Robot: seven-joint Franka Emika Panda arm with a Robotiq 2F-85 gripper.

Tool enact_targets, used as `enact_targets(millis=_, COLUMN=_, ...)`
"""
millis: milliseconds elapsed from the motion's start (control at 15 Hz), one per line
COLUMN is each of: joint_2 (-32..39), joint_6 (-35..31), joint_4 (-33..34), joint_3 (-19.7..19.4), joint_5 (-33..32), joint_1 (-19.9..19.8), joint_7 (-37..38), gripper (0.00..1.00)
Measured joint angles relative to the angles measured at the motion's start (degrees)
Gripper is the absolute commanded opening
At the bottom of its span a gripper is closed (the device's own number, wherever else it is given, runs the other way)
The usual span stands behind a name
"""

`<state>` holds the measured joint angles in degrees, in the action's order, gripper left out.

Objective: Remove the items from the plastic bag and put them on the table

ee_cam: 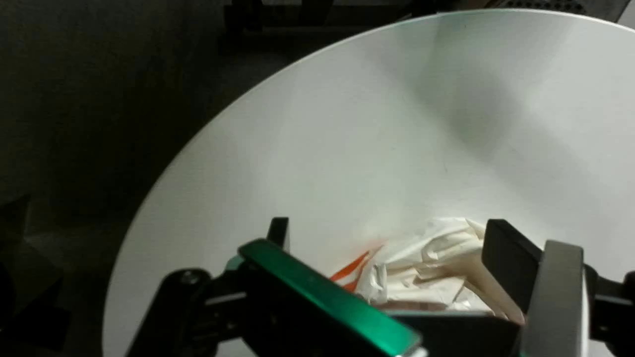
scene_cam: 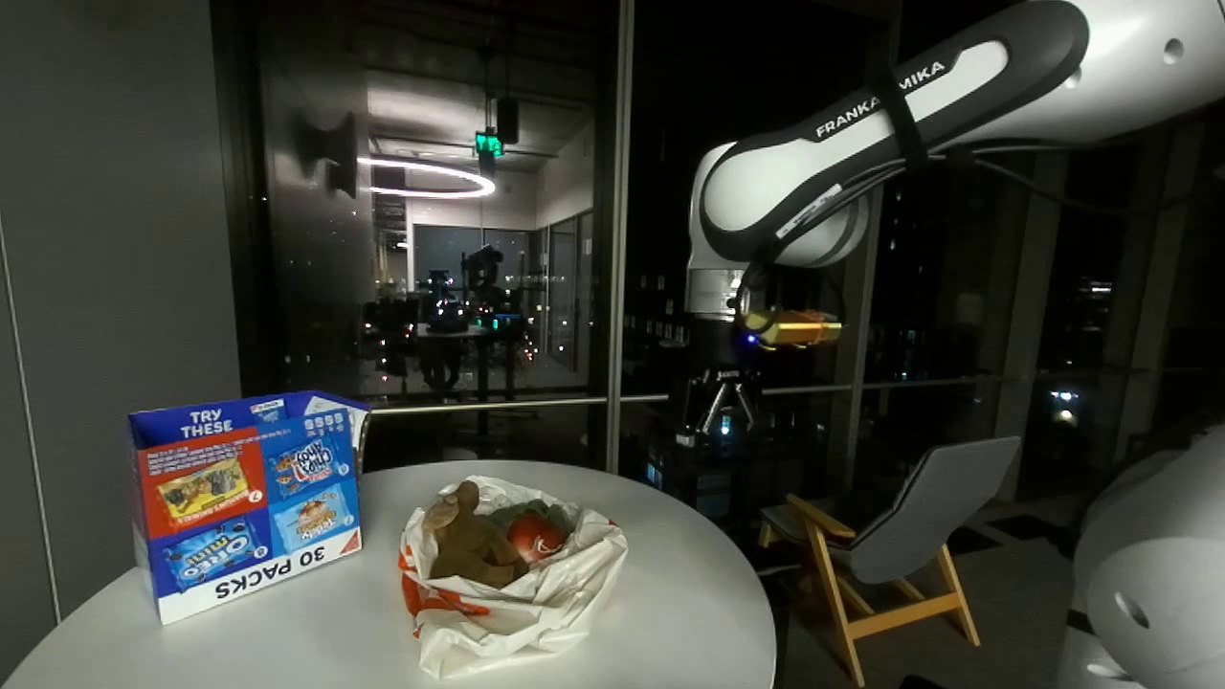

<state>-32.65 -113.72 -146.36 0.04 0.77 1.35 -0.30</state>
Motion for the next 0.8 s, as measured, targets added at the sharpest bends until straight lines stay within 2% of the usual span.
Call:
enact_targets(millis=200, joint_2=2.47, joint_6=-7.66, joint_4=0.67, joint_3=0.72, joint_5=1.98, joint_1=2.02, joint_7=-0.15, gripper=1.00)
enact_targets(millis=467, joint_2=9.72, joint_6=-17.05, joint_4=3.58, joint_3=2.33, joint_5=3.66, joint_1=5.26, joint_7=-0.96, gripper=1.00)
enact_targets(millis=800, joint_2=21.02, joint_6=-23.09, joint_4=10.70, joint_3=4.32, joint_5=5.12, joint_1=8.84, joint_7=-5.47, gripper=1.00)
